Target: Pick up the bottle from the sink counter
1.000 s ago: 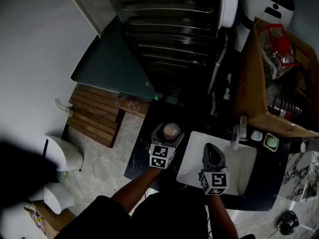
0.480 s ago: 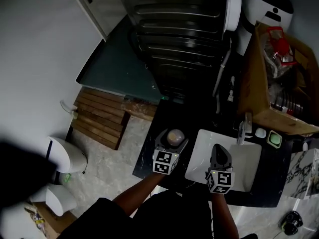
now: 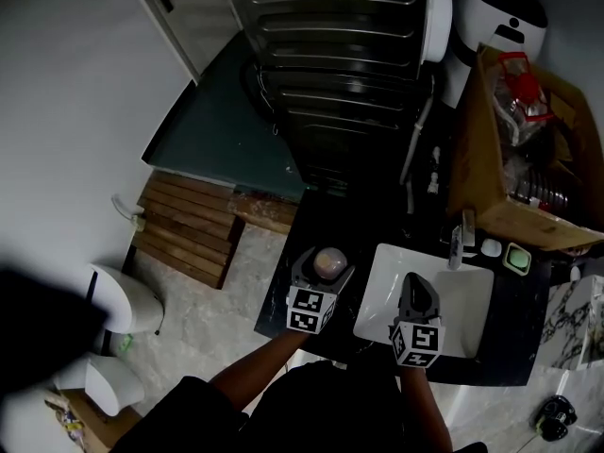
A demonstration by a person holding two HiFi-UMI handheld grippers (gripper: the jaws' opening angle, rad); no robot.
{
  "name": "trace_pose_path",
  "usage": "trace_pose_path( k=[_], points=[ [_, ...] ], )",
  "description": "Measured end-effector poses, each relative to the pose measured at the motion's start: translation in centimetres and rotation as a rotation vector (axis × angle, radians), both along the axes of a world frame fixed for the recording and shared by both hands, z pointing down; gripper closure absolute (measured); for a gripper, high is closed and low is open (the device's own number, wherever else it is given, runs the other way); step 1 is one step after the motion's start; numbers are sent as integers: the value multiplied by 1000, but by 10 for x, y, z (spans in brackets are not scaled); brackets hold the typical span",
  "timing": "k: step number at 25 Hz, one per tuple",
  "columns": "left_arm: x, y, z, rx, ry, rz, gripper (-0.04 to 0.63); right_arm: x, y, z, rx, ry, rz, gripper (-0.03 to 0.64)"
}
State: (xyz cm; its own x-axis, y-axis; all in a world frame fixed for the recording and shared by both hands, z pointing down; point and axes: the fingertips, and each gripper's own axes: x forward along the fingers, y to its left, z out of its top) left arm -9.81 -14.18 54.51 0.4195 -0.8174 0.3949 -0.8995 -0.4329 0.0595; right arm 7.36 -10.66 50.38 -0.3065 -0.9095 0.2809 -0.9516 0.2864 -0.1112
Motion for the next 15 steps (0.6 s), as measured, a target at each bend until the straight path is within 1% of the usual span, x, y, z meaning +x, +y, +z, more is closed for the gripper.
trace_pose_path(
  k=[5, 8, 15],
  points=[
    [2, 6, -8, 18, 10, 3, 215, 2, 9, -5, 14, 37, 15, 579],
    [2, 9, -12, 24, 27, -3, 215, 4, 13, -6, 18, 40, 26, 580],
    [1, 16, -25, 52, 12, -14, 215, 1, 19, -7, 18, 44, 17, 580]
  ],
)
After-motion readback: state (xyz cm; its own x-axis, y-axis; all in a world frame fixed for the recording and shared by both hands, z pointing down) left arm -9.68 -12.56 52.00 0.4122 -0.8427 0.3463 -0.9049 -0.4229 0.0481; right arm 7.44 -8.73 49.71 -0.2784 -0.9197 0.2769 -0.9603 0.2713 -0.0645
